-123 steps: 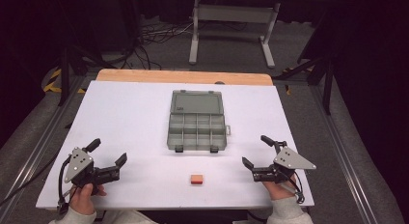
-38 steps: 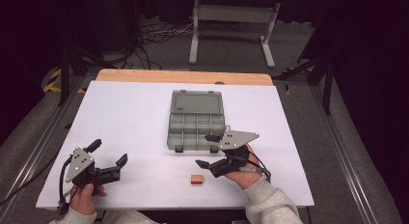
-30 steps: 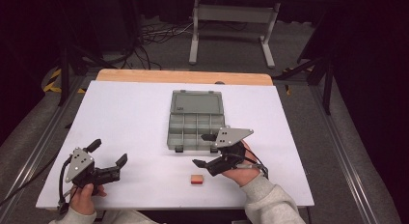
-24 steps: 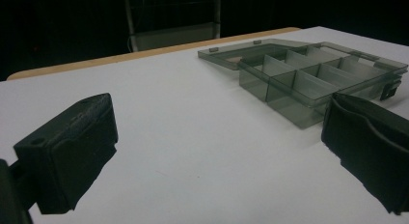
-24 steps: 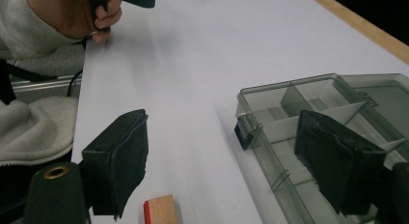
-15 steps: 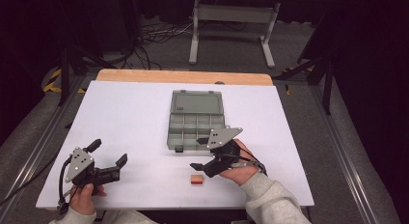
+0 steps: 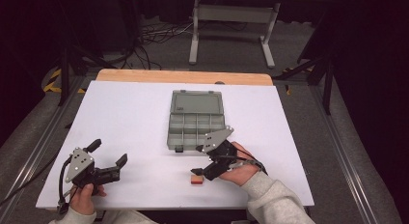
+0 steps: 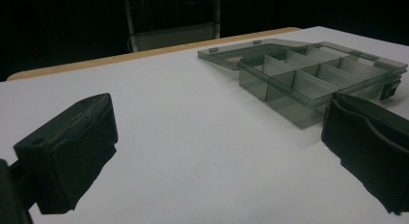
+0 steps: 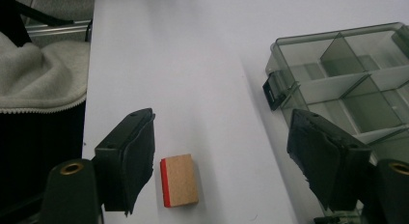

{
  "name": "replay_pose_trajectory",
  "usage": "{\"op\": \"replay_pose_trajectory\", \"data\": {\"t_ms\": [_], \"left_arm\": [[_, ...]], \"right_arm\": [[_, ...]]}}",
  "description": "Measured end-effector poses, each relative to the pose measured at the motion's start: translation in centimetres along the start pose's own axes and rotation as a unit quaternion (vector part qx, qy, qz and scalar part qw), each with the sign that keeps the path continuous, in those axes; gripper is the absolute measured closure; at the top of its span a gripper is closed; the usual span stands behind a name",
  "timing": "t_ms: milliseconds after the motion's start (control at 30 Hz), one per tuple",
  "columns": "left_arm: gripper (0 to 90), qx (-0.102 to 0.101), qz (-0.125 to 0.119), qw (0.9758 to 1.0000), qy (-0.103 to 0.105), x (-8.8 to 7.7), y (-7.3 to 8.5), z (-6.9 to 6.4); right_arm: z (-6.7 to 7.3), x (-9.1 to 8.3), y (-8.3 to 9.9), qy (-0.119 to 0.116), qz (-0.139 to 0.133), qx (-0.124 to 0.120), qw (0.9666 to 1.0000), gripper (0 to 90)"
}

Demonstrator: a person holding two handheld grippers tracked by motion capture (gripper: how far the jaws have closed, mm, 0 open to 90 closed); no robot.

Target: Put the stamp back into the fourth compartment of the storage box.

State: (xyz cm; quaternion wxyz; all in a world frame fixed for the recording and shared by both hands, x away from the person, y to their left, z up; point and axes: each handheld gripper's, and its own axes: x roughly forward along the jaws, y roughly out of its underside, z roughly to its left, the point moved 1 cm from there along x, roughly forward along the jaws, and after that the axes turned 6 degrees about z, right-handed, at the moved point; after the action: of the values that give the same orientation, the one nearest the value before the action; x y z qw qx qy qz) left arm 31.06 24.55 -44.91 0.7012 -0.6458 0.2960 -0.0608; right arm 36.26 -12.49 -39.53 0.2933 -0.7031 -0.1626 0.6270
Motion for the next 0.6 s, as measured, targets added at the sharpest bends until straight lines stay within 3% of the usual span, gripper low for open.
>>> {"op": "replay_pose_trajectory", "data": {"t_ms": [367,600], "left_arm": [[0.1,0.000,0.000,1.0000,-0.001,0.0,0.0,0.0],[0.1,0.000,0.000,1.0000,-0.001,0.0,0.0,0.0]], "right_arm": [[0.3,1.1,0.0,-0.020,0.039,-0.007,0.9990,29.7],[0.5,2.0,0.2,-0.029,0.075,-0.013,0.9967,32.0]]}}
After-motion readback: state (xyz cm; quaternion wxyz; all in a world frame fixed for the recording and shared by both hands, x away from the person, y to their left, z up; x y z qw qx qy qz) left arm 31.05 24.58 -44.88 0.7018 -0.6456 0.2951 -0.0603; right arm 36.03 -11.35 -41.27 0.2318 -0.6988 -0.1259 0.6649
